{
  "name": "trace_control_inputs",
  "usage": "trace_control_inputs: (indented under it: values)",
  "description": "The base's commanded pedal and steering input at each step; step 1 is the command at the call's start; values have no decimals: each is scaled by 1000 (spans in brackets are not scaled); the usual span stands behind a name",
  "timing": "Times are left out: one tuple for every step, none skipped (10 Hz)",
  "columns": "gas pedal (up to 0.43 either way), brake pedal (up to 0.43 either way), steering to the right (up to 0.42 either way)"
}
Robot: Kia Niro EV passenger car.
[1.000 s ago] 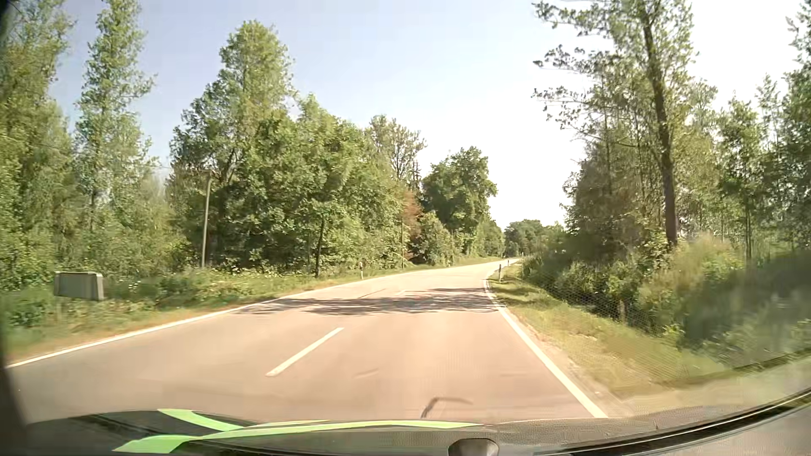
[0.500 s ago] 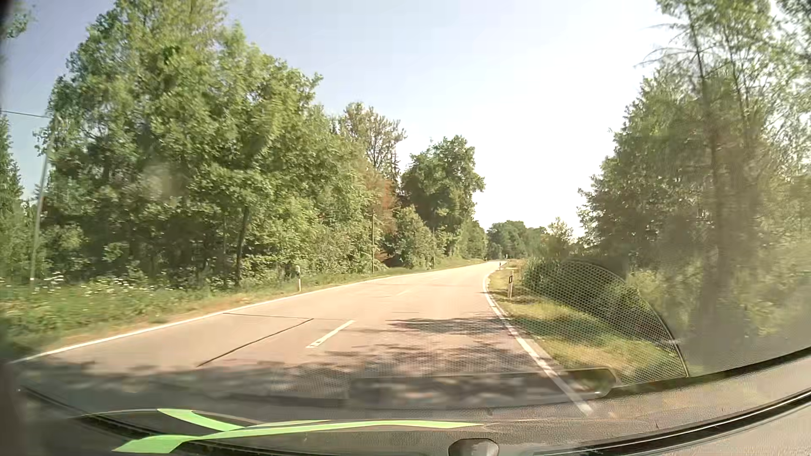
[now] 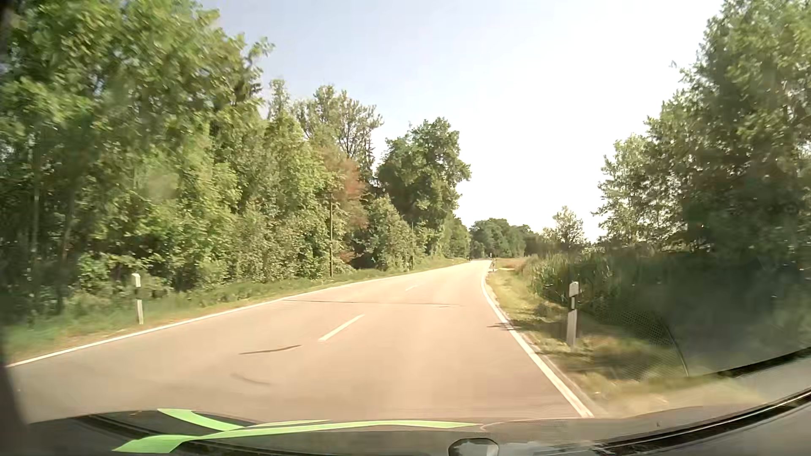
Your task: Follow the waypoints while adhering to traffic rules and regulations
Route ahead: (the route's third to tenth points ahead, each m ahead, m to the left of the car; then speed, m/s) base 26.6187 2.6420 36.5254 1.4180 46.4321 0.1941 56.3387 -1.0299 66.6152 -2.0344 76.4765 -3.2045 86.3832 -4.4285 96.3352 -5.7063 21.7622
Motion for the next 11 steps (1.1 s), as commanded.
trace_control_inputs:
  values:
    - [319, 0, 11]
    - [319, 0, 11]
    - [319, 0, 12]
    - [319, 0, 16]
    - [319, 0, 18]
    - [319, 0, 19]
    - [319, 0, 21]
    - [331, 0, 21]
    - [331, 0, 21]
    - [331, 0, 19]
    - [331, 0, 15]
